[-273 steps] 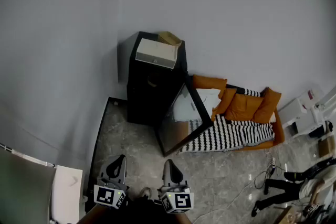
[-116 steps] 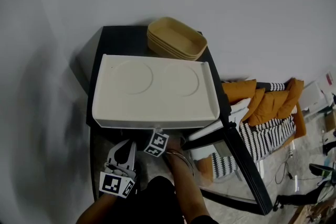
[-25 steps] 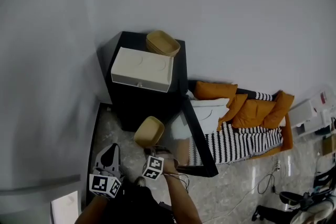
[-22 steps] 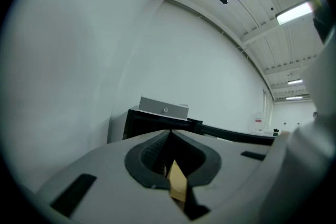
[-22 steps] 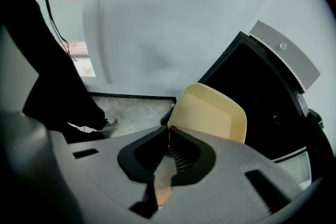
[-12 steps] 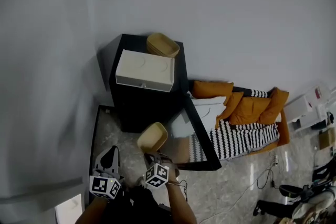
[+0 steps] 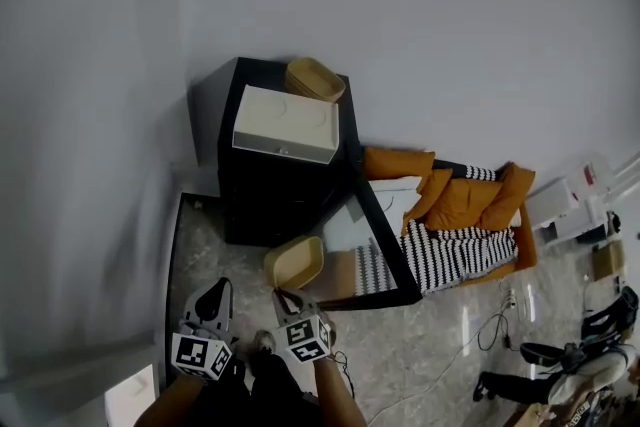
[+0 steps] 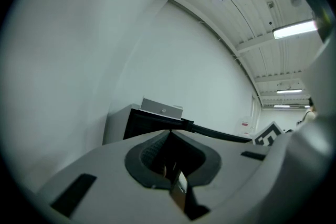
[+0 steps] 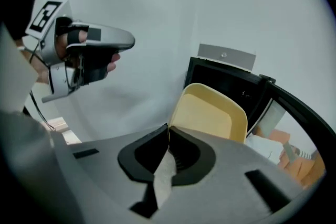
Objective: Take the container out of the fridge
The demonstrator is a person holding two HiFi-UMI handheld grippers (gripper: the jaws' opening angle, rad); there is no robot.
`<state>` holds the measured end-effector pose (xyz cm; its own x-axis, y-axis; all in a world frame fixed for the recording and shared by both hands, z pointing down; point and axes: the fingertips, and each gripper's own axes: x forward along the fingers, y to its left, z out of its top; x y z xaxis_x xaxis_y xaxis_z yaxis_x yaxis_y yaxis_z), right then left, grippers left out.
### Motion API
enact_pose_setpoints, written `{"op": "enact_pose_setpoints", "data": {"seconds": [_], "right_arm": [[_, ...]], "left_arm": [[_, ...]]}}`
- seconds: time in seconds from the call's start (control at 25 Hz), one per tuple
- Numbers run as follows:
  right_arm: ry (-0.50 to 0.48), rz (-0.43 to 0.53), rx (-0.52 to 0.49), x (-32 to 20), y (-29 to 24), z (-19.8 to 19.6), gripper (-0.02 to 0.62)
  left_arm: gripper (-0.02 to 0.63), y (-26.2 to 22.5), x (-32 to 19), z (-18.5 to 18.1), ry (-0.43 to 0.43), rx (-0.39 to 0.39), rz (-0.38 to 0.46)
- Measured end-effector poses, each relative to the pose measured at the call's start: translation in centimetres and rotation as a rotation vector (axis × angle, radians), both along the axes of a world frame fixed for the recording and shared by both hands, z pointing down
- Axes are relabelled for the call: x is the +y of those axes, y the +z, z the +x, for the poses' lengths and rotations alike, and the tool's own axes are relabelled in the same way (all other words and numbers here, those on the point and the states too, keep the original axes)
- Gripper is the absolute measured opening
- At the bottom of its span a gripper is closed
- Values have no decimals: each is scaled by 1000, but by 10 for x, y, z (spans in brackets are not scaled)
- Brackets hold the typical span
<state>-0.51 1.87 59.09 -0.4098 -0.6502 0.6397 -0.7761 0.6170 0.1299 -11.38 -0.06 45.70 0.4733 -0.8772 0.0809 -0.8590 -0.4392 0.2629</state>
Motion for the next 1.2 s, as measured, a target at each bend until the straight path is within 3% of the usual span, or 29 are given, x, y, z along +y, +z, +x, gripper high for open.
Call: {"op": "enact_pose_setpoints", "data": {"seconds": [0.4, 0.68, 1.2], "right_arm": [[201, 78, -257, 18, -68, 28, 6], [124, 24, -231, 28, -75, 38, 6], [298, 209, -398, 35, -117, 60, 6]], "left_arm": [[5, -15, 40, 30, 0, -16, 8], [5, -17, 42, 45, -26, -24, 23], [5, -21, 45, 58, -35, -44, 53]]}}
